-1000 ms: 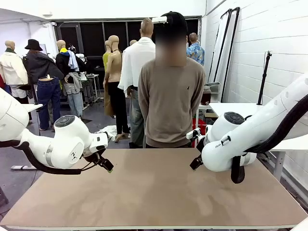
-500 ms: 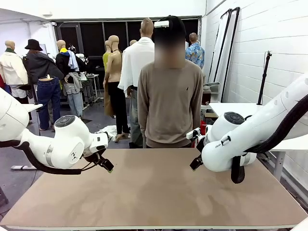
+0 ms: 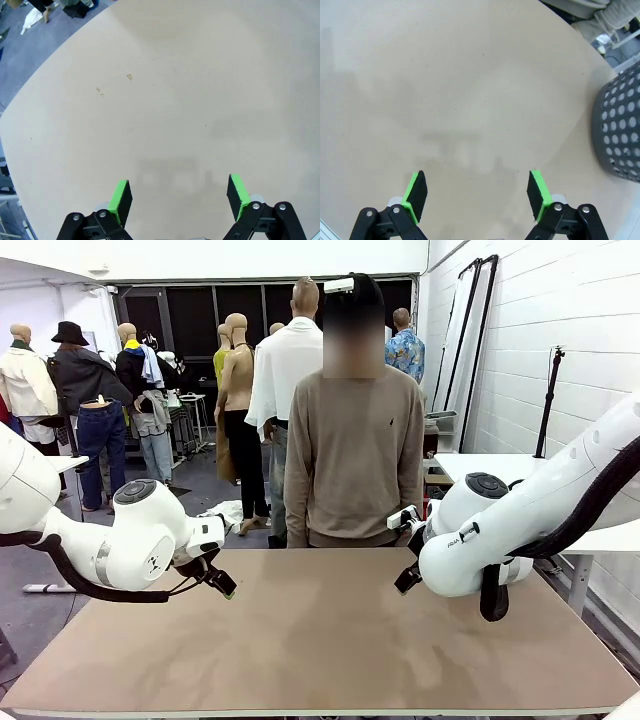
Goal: Fold the training pants.
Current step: Grab both ends of the Training pants handed by a person.
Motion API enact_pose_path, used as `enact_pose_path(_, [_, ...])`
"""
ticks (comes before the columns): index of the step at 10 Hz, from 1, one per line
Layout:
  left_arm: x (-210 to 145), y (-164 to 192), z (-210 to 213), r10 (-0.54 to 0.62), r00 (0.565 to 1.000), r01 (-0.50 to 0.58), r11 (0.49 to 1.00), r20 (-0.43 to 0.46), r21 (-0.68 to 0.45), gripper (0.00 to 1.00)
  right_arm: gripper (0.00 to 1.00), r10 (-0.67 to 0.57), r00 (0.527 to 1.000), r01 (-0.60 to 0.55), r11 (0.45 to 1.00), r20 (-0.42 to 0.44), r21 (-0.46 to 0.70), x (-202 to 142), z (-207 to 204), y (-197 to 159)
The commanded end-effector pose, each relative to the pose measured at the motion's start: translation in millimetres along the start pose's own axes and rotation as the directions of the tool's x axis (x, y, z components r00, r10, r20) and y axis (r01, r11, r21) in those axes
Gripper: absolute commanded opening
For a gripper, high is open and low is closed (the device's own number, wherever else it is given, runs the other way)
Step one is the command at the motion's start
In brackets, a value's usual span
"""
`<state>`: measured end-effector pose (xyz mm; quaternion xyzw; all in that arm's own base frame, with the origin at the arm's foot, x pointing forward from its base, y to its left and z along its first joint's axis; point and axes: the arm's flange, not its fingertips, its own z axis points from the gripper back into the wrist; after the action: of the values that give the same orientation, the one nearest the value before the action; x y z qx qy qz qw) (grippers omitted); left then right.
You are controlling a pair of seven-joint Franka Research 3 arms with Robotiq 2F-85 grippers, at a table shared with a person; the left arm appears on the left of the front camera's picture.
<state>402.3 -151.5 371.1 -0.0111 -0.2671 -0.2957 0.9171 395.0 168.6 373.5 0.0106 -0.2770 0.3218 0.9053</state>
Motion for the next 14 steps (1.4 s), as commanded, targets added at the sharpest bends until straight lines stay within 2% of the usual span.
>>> enact_pose_path(1, [-0.2, 1.1, 0.1, 0.002, 1.000, -0.002, 1.000, 0.000, 0.001, 1.00, 1.00, -0.001, 1.000, 0.001, 1.000, 0.000, 0.000, -0.1, 0.0, -0.1])
enact_pose_path(9, [0.0, 0.0, 0.0, 0.000, 1.000, 0.000, 1.000, 0.000, 0.000, 1.00, 1.00, -0.006, 1.000, 0.006, 1.000, 0.001, 0.023, 2.3, 3.6, -3.4])
enact_pose_path(13, [21.7, -3.5, 54.1, 0.011, 1.000, -0.011, 1.000, 0.017, -0.017, 1.00, 1.00, -0.012, 0.999, 0.008, 0.996, 0.041, 0.092, 10.2, 67.3, -12.7])
enact_pose_path(14, [24.1, -4.6, 72.5, 0.022, 0.999, -0.022, 1.000, 0.028, -0.013, 1.00, 1.00, -0.013, 0.999, 0.010, 0.997, 0.046, 0.076, 8.8, 87.0, -15.1])
